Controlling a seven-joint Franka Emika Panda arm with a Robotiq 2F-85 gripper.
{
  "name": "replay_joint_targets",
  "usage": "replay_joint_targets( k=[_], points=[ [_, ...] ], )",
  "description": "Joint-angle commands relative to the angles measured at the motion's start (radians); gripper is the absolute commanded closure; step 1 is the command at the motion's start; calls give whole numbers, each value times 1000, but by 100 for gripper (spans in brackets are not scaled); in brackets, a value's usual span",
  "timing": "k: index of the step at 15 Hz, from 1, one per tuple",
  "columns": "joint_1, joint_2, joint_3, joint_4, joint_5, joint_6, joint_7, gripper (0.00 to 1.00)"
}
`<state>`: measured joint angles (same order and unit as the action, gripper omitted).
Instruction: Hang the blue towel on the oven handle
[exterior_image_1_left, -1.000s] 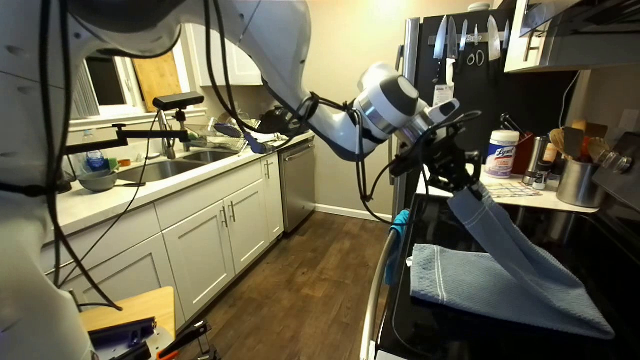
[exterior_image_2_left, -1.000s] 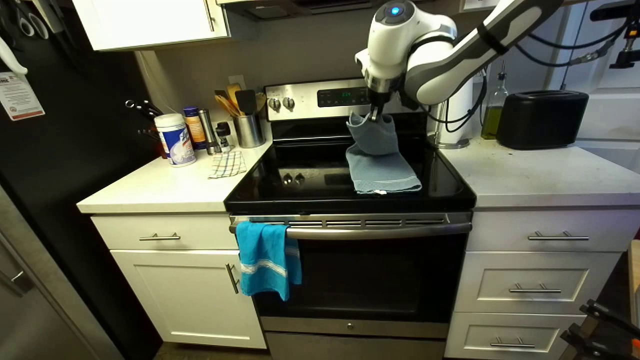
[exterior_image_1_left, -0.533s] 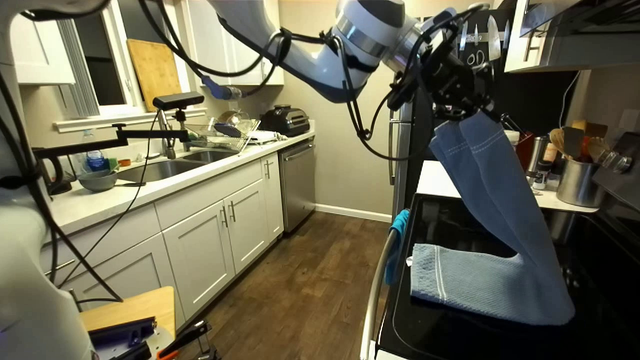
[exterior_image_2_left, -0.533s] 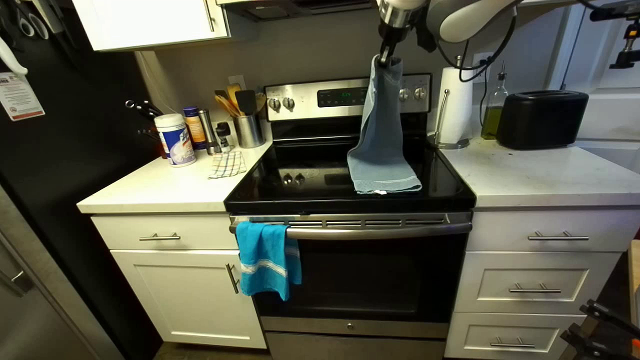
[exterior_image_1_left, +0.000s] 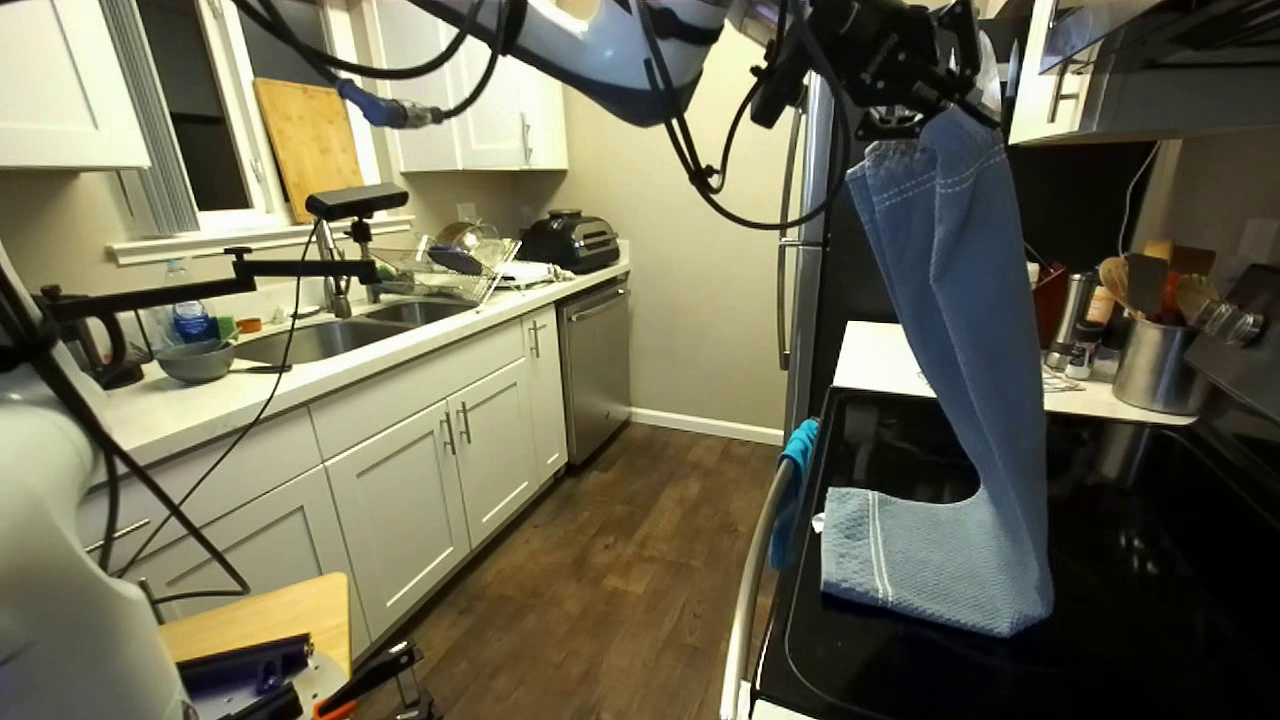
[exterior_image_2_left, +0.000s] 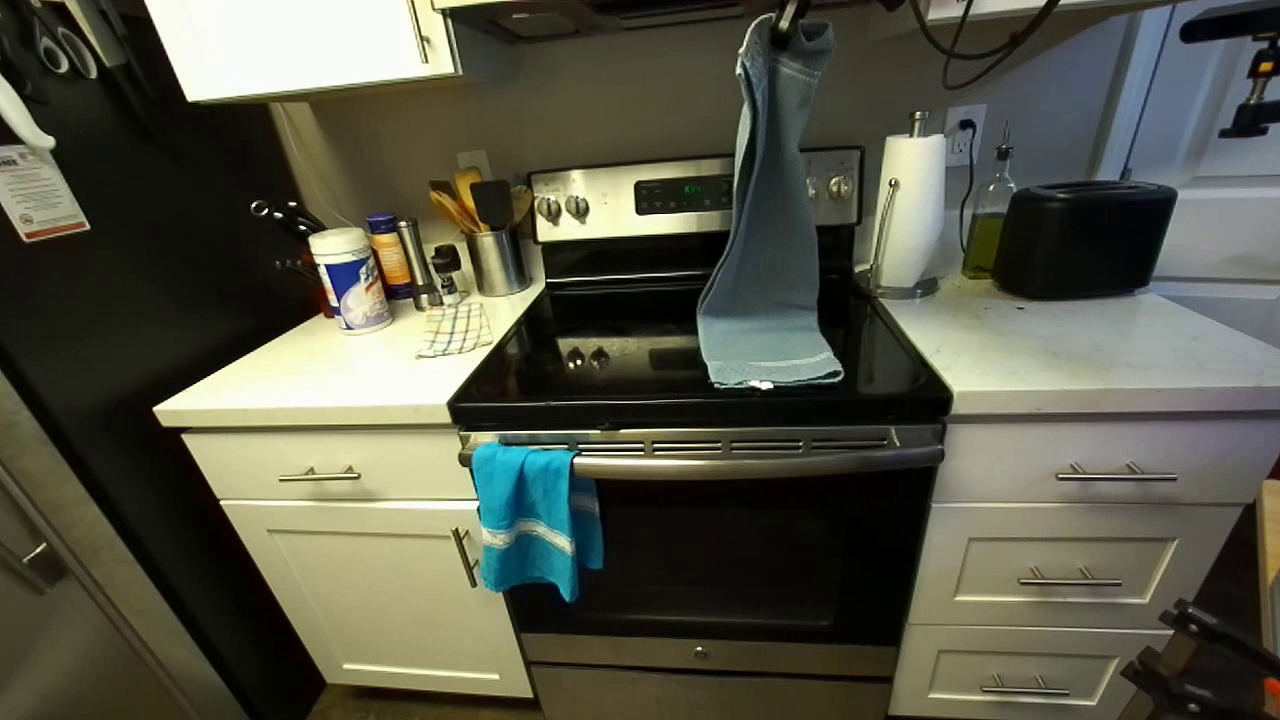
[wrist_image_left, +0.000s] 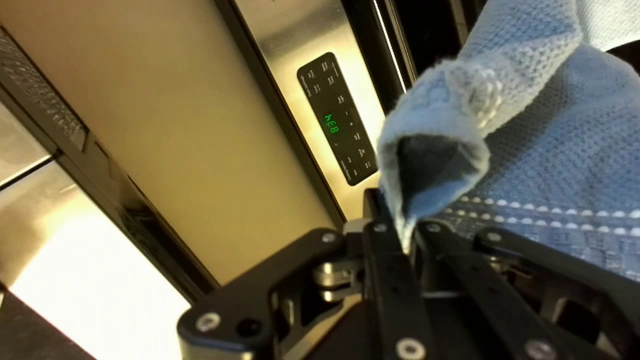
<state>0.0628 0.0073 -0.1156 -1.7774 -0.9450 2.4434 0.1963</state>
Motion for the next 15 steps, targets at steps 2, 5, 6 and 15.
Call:
replay_joint_targets(
  k=[2, 5, 6, 15],
  points=[
    [-17, -103, 67, -80, 24, 8, -38, 99],
    [-12, -160, 107, -103, 18, 6, -33, 99],
    [-11, -177, 119, -107, 16, 5, -31, 99],
    [-17, -332, 203, -128, 1, -3, 11, 99]
  ],
)
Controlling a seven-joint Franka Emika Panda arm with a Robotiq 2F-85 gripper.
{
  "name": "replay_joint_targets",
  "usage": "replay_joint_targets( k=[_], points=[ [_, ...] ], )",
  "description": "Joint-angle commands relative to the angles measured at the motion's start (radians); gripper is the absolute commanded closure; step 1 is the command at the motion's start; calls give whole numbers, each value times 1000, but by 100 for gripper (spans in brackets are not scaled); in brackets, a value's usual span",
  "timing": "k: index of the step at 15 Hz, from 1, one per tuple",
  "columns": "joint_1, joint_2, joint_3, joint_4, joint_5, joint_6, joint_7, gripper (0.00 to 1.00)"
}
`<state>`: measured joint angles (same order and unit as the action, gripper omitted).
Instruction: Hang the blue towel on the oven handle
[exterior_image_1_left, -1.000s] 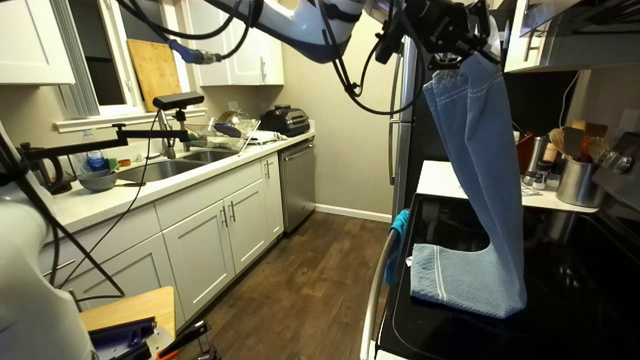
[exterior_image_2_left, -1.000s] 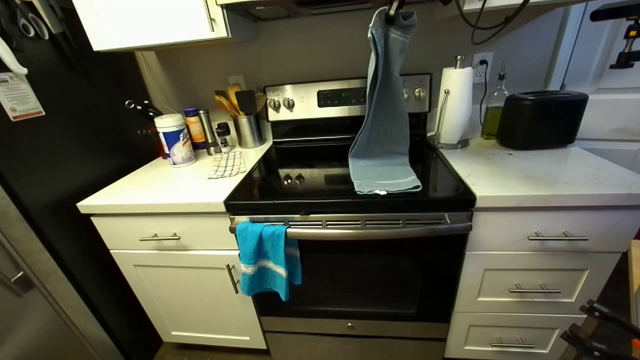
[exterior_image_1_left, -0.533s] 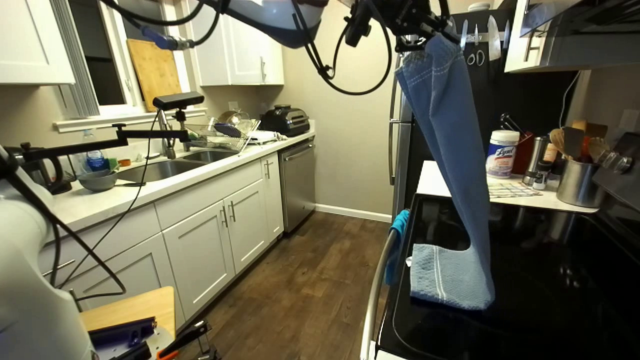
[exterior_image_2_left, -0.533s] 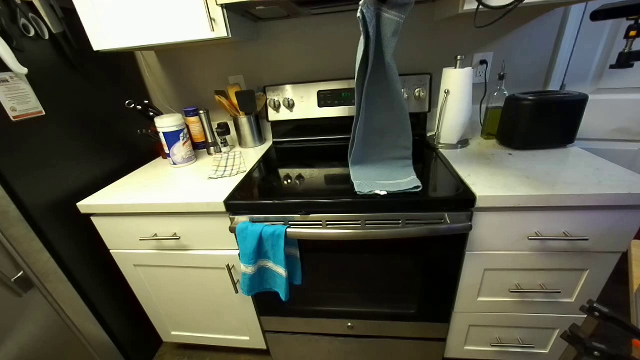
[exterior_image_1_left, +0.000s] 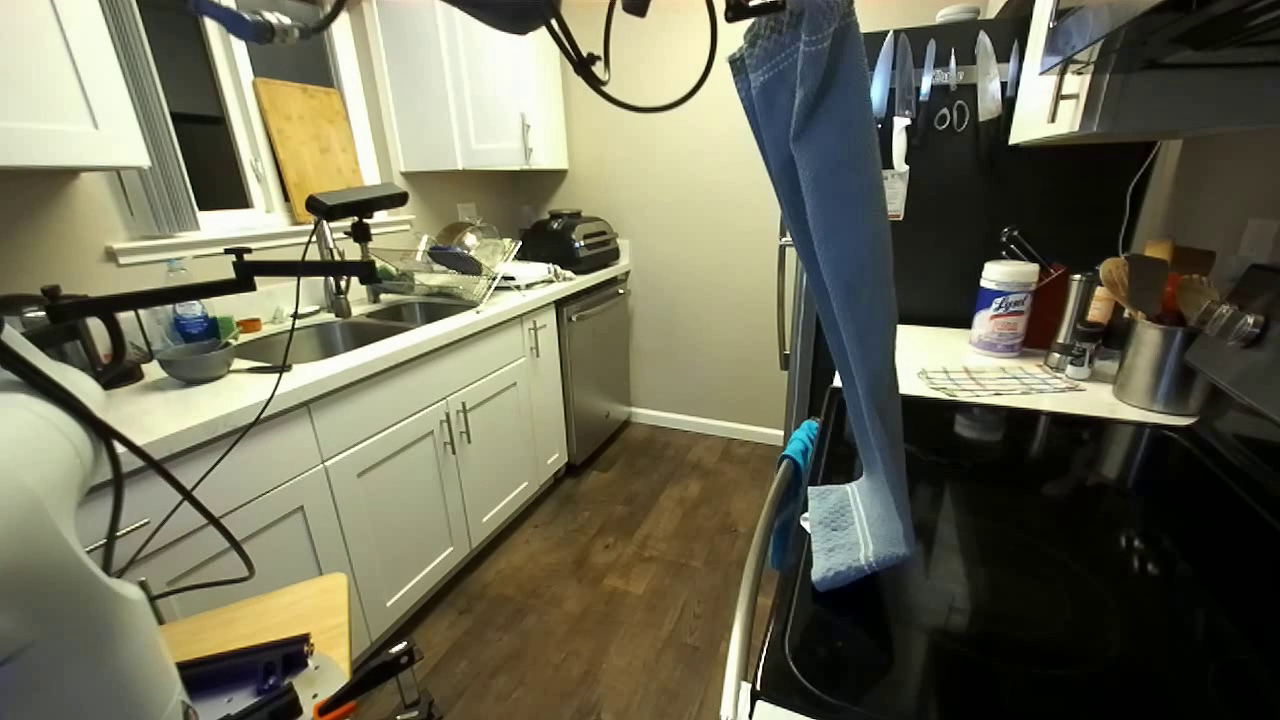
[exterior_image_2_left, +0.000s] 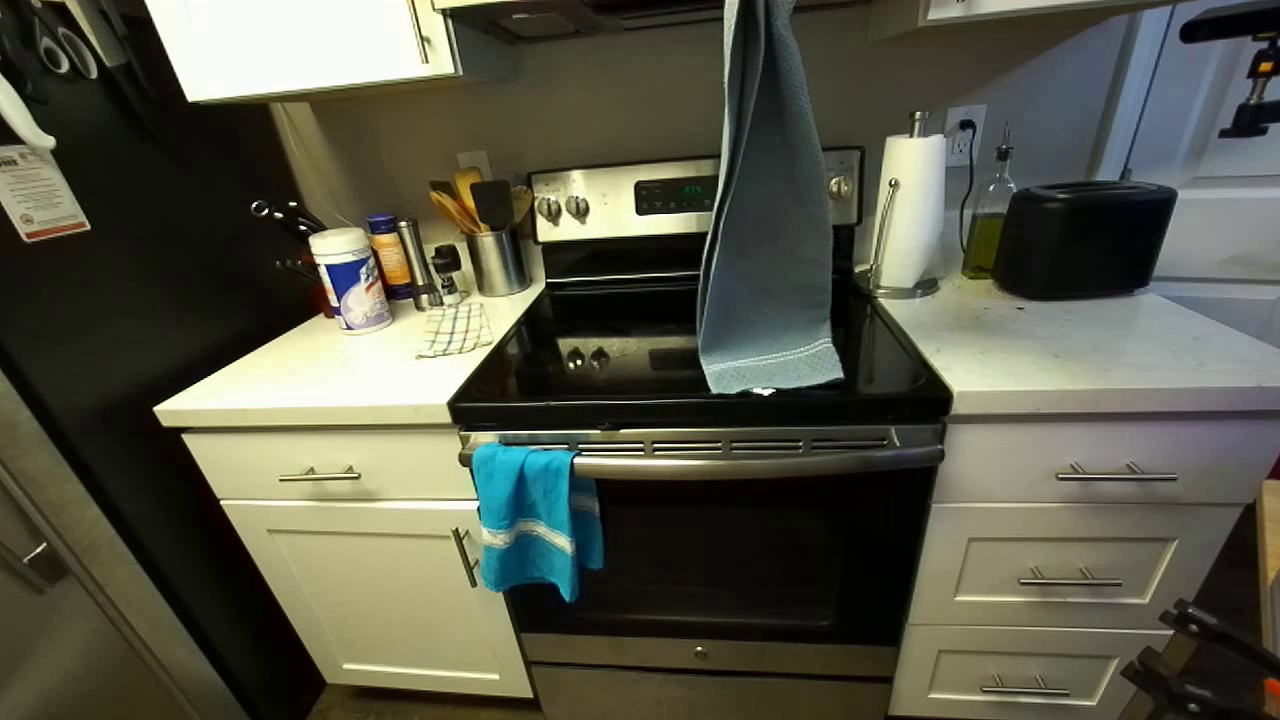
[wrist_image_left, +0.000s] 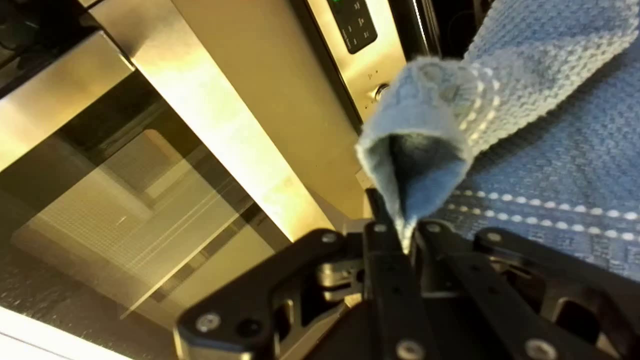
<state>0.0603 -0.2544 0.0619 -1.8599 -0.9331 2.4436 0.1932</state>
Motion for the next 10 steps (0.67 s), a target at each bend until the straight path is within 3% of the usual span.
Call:
replay_joint_targets(
  k=[1, 10],
  points=[
    [-16, -85, 32, -49, -11, -2, 14, 99],
    [-12, -173, 69, -69, -1, 11, 10, 99]
  ],
)
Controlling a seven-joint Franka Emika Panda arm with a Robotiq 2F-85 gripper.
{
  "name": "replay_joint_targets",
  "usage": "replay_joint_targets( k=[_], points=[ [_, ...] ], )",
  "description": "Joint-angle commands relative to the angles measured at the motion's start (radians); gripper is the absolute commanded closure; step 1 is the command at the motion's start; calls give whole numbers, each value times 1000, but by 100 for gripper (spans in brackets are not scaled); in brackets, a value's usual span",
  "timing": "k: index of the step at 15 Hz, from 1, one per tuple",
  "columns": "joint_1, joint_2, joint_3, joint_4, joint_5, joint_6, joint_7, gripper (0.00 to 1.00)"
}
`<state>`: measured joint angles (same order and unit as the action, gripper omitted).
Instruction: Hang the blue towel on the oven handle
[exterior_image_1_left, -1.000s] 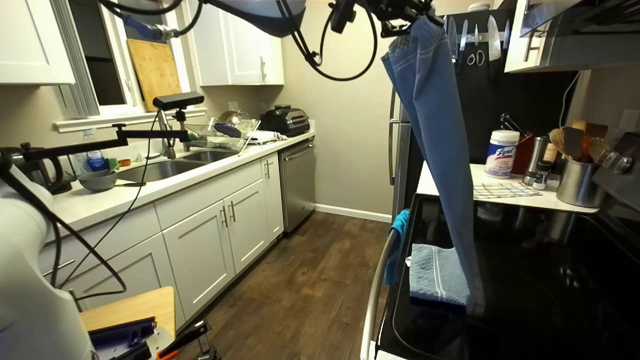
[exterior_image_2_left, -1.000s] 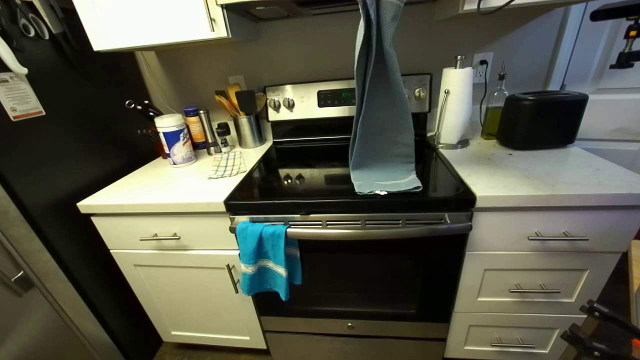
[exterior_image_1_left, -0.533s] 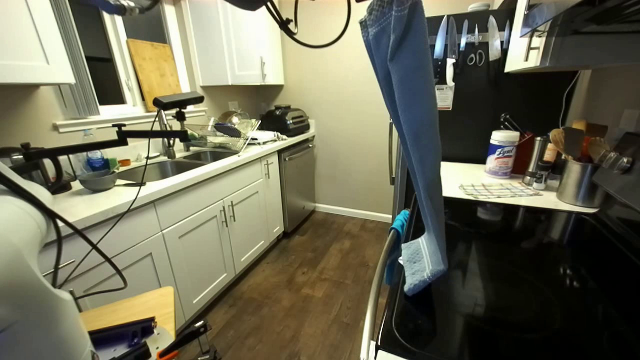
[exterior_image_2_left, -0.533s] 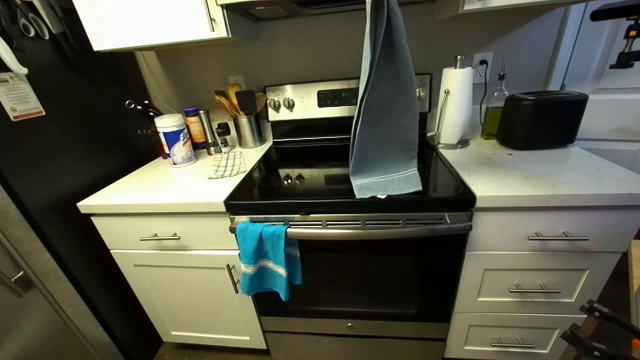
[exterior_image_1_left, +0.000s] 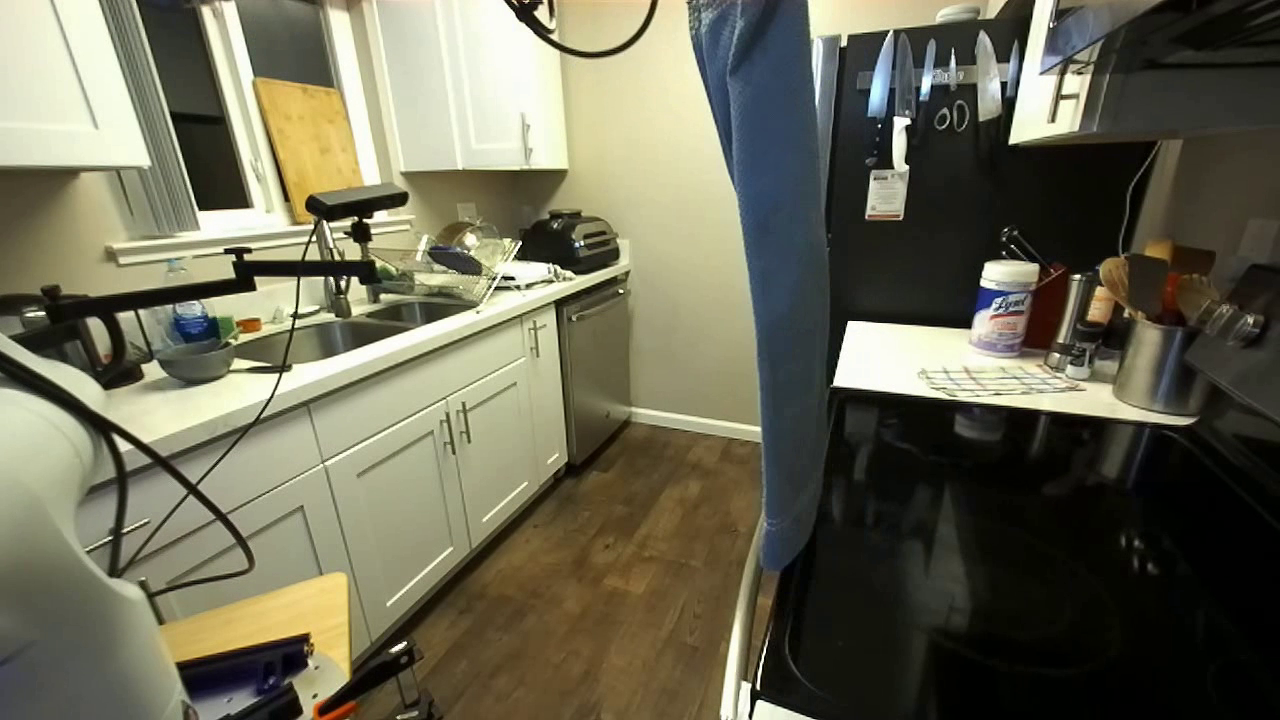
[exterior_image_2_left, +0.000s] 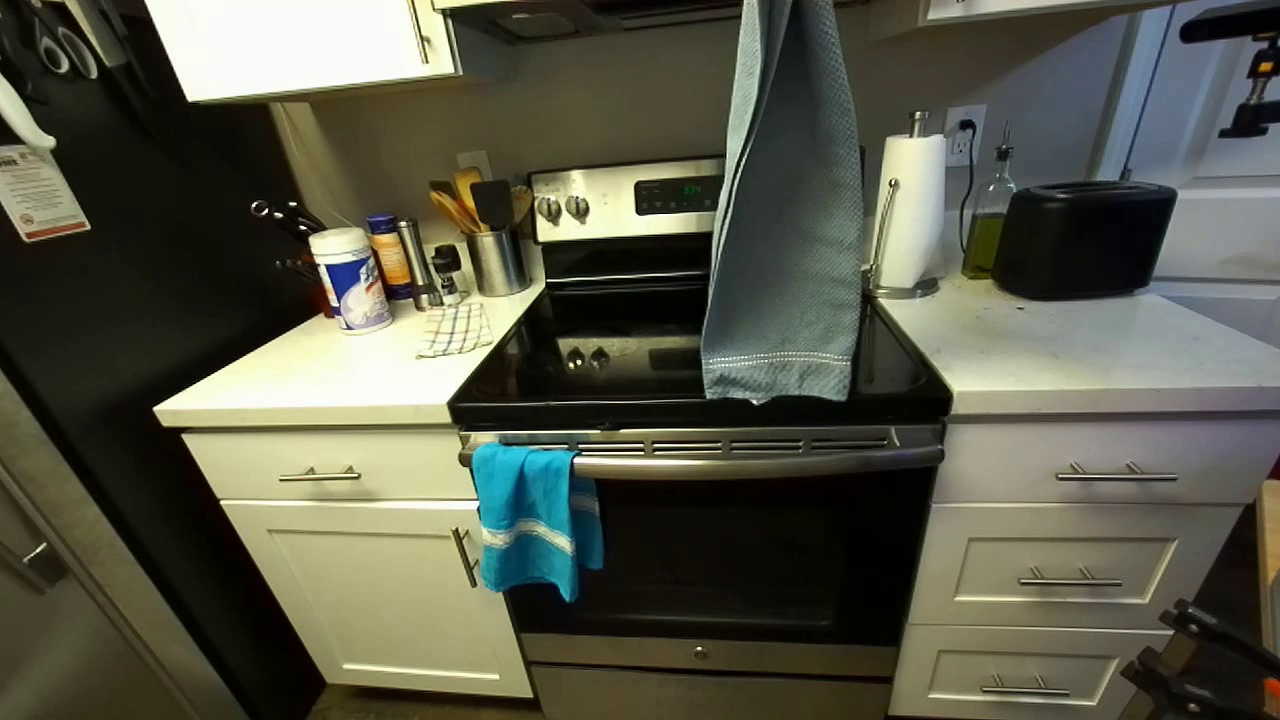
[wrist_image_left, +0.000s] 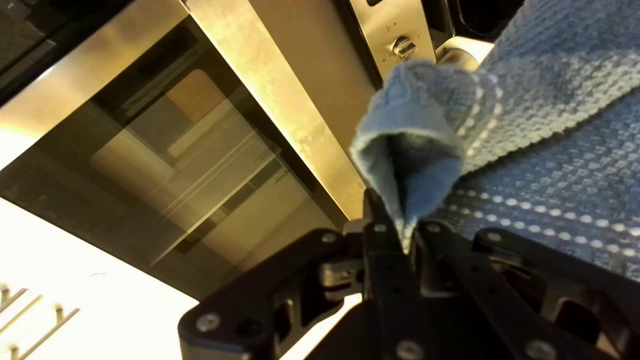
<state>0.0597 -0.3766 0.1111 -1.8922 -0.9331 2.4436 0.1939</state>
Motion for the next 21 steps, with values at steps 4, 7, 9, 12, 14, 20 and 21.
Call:
replay_joint_targets(
  k=[4, 7, 9, 12, 14, 20, 21],
  points=[
    [-17, -34, 31, -24, -8, 33, 13, 99],
    [-18, 6, 18, -9, 8, 45, 2, 99],
    [-21, 48, 1, 4, 23, 49, -7, 99],
    [-26, 100, -29, 10, 51, 63, -16, 99],
    [-33, 142, -43, 20, 59, 80, -12, 99],
    [-45, 258, -53, 64, 47, 100, -3, 99],
    [-42, 279, -53, 75, 46, 97, -4, 99]
  ],
)
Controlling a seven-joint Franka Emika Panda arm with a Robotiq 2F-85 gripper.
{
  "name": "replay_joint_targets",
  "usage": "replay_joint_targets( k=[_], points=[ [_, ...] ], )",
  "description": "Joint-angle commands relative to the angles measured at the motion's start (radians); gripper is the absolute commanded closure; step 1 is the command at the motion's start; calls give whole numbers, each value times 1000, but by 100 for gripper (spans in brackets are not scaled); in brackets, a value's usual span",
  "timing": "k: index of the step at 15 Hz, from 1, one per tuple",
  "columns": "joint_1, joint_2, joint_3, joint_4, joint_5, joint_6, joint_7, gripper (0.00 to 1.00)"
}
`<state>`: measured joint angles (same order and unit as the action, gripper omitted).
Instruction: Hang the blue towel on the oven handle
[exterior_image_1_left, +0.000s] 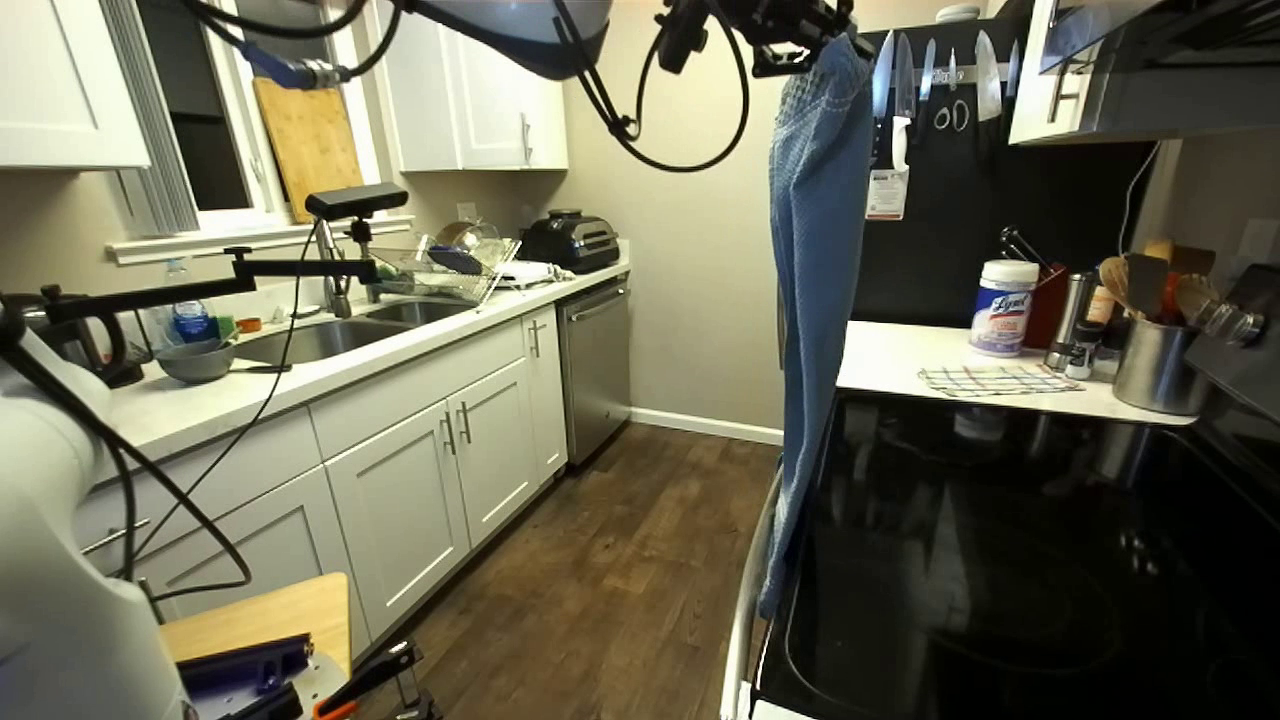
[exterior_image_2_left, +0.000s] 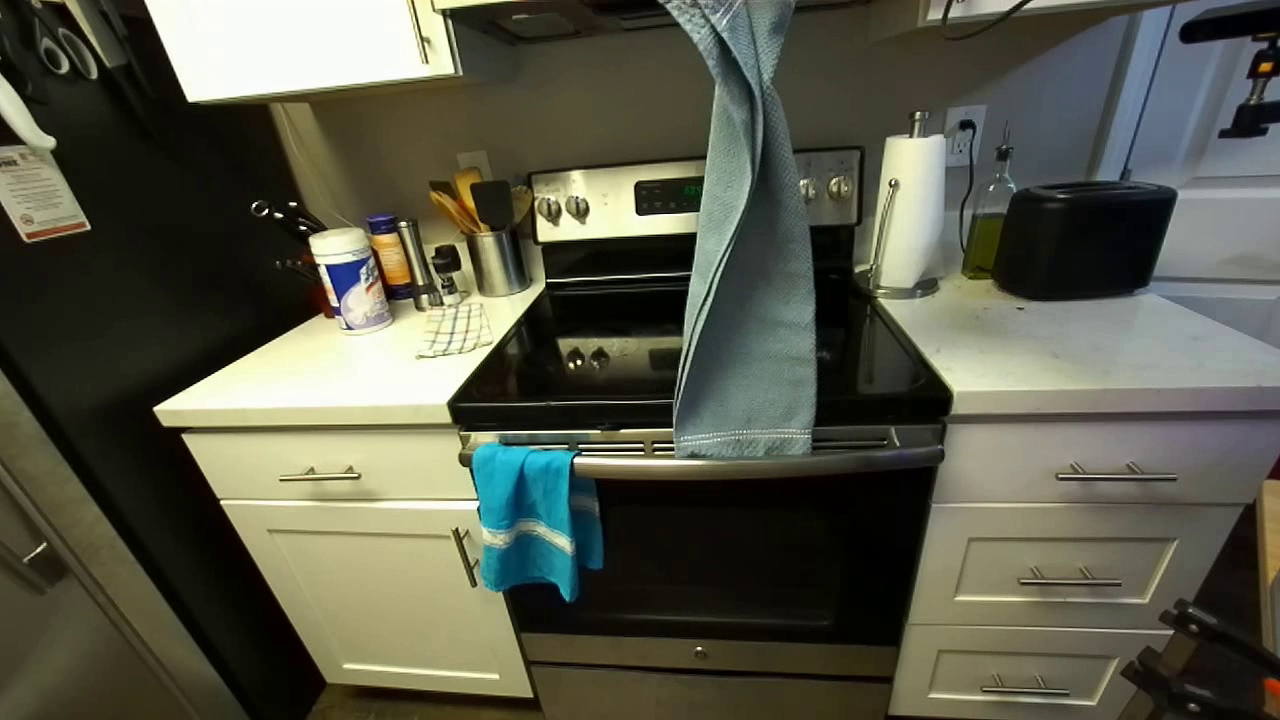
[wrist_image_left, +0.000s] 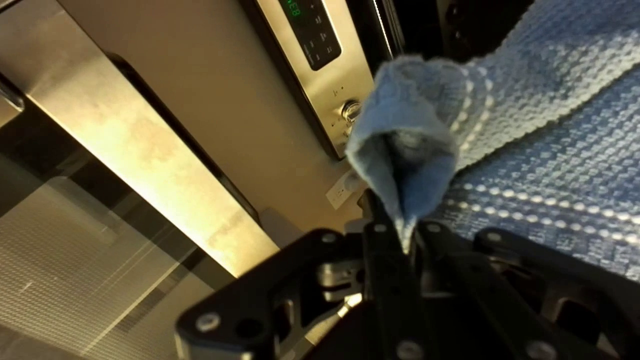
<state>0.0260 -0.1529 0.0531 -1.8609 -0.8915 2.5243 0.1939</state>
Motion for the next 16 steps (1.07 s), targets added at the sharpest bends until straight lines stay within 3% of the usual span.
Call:
replay_joint_targets(
  k=[1, 8, 16],
  points=[
    [-6, 79, 6, 58, 6, 12, -8, 99],
    [13, 199, 0, 95, 109, 37, -69, 99],
    [59, 224, 24, -21, 127, 109, -159, 99]
  ],
)
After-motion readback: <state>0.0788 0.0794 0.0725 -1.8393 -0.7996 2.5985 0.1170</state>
